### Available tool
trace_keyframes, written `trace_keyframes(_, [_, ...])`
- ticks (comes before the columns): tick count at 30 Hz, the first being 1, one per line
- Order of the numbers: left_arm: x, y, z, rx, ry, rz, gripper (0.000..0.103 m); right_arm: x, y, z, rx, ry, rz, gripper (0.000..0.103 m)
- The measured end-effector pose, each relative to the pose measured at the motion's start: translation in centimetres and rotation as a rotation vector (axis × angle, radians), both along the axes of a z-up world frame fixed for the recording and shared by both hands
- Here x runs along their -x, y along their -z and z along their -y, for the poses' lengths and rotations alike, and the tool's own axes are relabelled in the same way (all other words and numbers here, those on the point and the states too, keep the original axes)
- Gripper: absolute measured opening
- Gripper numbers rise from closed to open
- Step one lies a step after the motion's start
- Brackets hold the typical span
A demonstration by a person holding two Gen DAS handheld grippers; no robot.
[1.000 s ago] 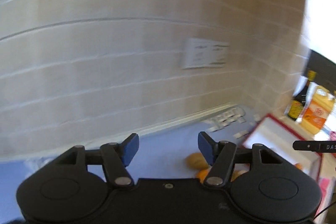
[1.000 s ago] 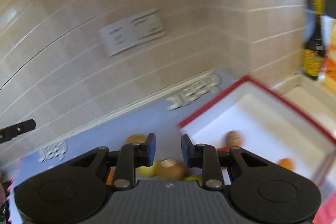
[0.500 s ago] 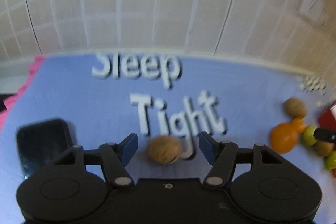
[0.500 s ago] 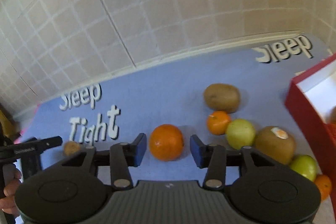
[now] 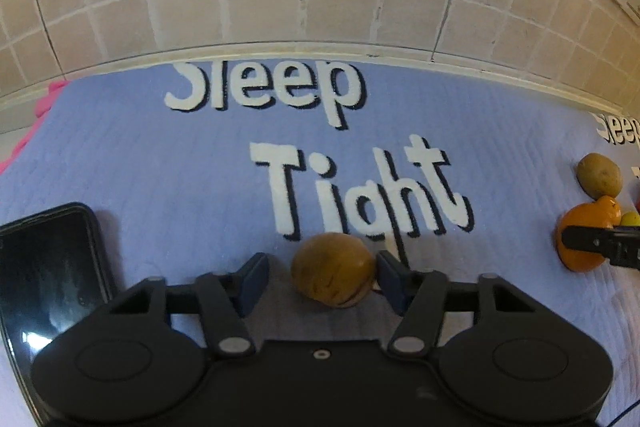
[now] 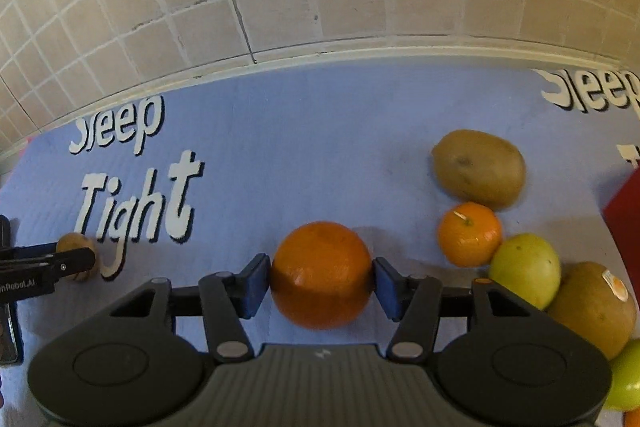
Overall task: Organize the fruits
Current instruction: 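Grasp the yellow-brown fruit with the left tool while the right grasps an orange, then place both held fruits into the white box and open both tools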
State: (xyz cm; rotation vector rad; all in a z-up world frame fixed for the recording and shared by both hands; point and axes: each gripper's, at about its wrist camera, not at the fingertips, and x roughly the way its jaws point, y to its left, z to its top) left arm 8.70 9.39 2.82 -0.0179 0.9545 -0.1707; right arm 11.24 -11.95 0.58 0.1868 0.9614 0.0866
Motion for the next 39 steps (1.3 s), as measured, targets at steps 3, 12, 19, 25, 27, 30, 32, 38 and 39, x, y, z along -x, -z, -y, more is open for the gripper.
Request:
trace_keyframes(3, [0.0,0.3,0.5,-0.005,0.008,-0.004,0.053,-0.3,0.1,0.0,-0.007,0.003,-0.001,0.057])
trace_keyframes(12, [0.2,-1.6,1.5,-0.008,0.017,0.03,0.052,0.8,-0.9,0.9,-0.047,0.043,0.015,0.054])
trace_keyframes(19, [1.7,-7.0,6.6,0.034,0.169,0.157,0.052,5.4,-6.5,5.9,-0.094,0.156,0.146,0.054])
trace_keyframes(25, [3.1,-12.4,16.0,0.115,0.412,0.291,0.052,11.3,-11.9,13.5,-0.052,0.325,0.287,0.054])
trace_keyframes(27, [3.6,-13.8,19.3,0.157,0.493,0.314,0.052,13.3,-13.4,16.4,-0.031,0.391,0.32,0.054])
trace_keyframes(30, [4.9,-15.4,25.4,0.224,0.63,0.333,0.052,16.2,-15.0,20.8,0.015,0.498,0.347,0.054])
trace_keyframes(32, [5.6,-15.9,29.4,0.251,0.715,0.339,0.052,17.9,-15.4,23.4,0.051,0.567,0.352,0.054])
trace_keyframes(38, [7.6,-12.8,39.8,0.274,0.924,0.254,0.052,21.4,-13.4,30.8,0.029,0.745,0.294,0.054])
trace_keyframes(39, [7.9,-11.8,41.4,0.266,0.956,0.227,0.052,21.7,-12.6,31.8,0.014,0.762,0.277,0.054])
